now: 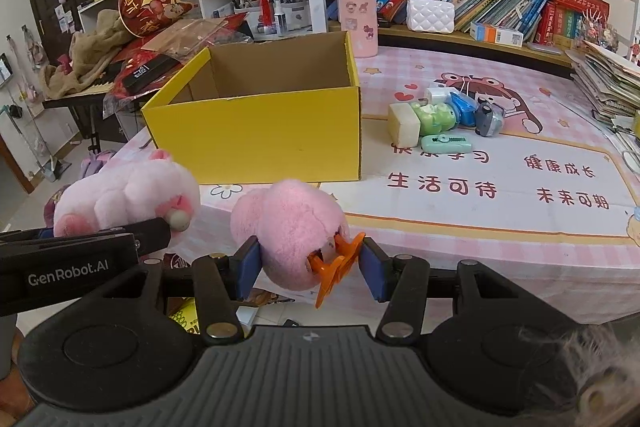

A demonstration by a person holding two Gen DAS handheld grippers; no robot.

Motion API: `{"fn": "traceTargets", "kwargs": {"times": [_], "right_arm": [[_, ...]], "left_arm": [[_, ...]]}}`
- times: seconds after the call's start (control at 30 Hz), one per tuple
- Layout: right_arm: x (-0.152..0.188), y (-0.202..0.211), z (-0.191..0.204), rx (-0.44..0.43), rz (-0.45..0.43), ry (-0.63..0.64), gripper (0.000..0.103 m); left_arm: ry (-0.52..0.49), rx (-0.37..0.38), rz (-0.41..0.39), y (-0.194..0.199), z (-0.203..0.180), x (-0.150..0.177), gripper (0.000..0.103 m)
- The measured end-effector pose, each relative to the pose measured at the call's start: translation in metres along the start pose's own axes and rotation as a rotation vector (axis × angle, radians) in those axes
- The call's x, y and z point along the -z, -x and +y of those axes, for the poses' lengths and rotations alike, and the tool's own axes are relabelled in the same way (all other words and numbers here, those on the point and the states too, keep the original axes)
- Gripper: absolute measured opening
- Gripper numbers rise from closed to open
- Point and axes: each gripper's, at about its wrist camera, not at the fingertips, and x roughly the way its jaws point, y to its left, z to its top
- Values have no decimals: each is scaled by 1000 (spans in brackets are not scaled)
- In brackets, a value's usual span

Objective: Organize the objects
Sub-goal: 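Lift both plush toys and carry them over the yellow box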

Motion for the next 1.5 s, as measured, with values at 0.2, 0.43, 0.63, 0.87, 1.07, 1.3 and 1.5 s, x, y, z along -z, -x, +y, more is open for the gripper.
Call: {"fn": "traceTargets", "kwargs": {"times": [0.2,0.43,0.63,0.87,1.07,1.3,1.5], "right_arm": [[-1,-1,4,-1,0,4,50],[-1,-2,5,-2,1,5,50],[-5,-1,10,-6,1,14,50],[-7,-4,8,-13,8,18,50],[-5,-11,2,-12,26,11,50],[-7,-20,2,-21,40,8,50],[-8,-25,4,-29,51,12,50]], "left_arm": [[4,-2,-2,0,5,-1,76],[7,-6,-11,2,8,-3,75],[13,-7,-11,2,8,-4,75],[16,-15,-2,2,7,-2,75],[11,-17,17,-4,5,-2,75],[7,-31,29,-8,6,-3,76],[12,-40,34,-11,9,-4,75]]}}
